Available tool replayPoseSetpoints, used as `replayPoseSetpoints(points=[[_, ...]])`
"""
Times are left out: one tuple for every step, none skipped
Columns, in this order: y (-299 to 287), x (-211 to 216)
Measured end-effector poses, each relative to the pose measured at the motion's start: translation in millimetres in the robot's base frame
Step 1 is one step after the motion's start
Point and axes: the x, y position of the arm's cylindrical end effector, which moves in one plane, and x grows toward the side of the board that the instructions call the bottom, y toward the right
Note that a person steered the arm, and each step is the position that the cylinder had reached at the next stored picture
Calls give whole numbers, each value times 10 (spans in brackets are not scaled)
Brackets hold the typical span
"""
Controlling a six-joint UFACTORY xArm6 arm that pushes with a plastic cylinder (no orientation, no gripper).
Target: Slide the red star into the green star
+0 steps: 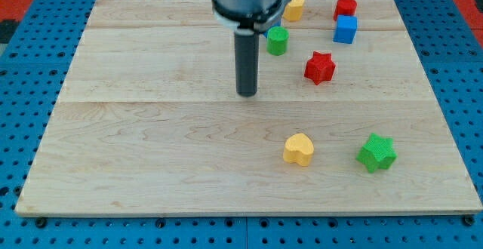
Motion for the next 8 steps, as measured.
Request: replayPoseSetpoints(points=[[222, -406], [943, -389], [1241, -388], [1250, -427], [1457, -489], [1541, 9], [1541, 790], [1306, 714]])
